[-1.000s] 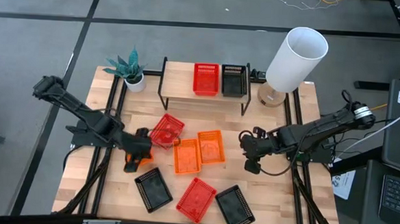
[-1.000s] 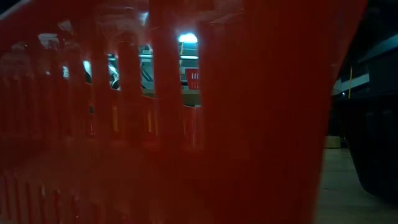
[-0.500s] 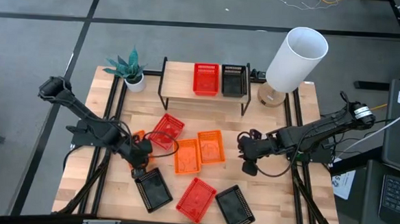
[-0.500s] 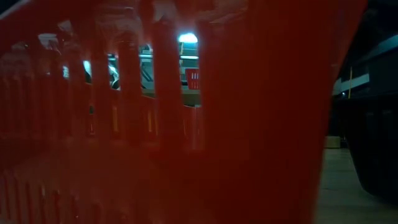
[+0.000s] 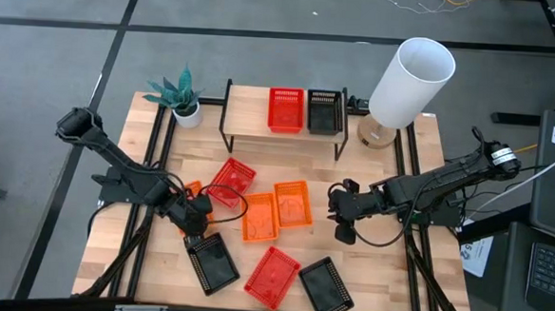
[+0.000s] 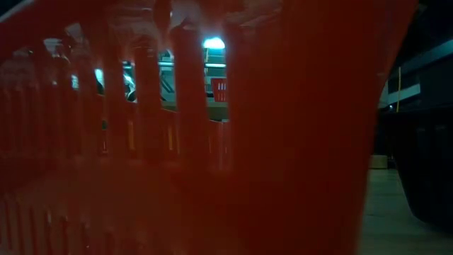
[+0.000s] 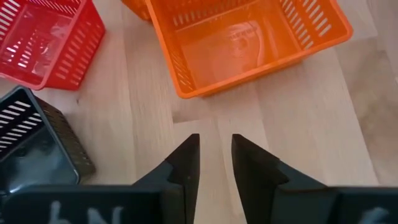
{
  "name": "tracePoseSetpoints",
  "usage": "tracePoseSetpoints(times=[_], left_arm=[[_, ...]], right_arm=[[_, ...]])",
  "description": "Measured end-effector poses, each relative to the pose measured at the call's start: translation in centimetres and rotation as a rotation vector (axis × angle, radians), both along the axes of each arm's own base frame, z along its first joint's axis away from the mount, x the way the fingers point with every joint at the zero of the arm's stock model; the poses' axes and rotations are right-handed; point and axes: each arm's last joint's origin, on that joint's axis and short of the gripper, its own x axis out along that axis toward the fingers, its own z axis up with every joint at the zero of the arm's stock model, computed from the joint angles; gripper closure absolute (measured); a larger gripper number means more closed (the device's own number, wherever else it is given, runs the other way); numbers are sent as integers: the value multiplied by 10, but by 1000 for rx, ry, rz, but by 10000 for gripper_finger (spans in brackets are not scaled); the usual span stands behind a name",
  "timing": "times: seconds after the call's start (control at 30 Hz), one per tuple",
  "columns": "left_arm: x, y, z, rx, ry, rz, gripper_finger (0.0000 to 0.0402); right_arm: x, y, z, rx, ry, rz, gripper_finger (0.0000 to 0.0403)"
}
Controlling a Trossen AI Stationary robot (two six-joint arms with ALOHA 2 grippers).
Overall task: Stack baskets on shelf by color
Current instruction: Put the left orange bin on the shelf
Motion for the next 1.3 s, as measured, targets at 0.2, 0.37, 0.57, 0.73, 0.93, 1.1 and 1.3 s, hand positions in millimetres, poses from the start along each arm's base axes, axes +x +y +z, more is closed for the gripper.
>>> tracePoseSetpoints(times=[0.2, 0.37, 0.57, 0.73, 0.93, 1.1, 1.3], left_arm=[[6, -4, -16, 46, 74, -16, 294], [11, -7, -33, 106, 136, -77, 297], [11, -11, -37, 62, 178, -149, 374], [8, -8, -18, 43, 152, -124, 397], [11, -14, 43, -2, 63, -148, 401], [23, -15, 99, 219, -227, -245, 401], [44, 19, 148, 814, -394, -183, 401]], right_arm=[[0, 0, 0, -3, 0, 1, 312], [0, 0, 0, -2, 0, 0, 312], [0, 0, 0, -3, 1, 0, 312], [0, 0, 0, -4, 1, 0, 312], [0, 0, 0, -4, 1, 0, 311], [0, 0, 0, -16, -1, 15, 311], [0, 0, 0, -19, -1, 18, 311]])
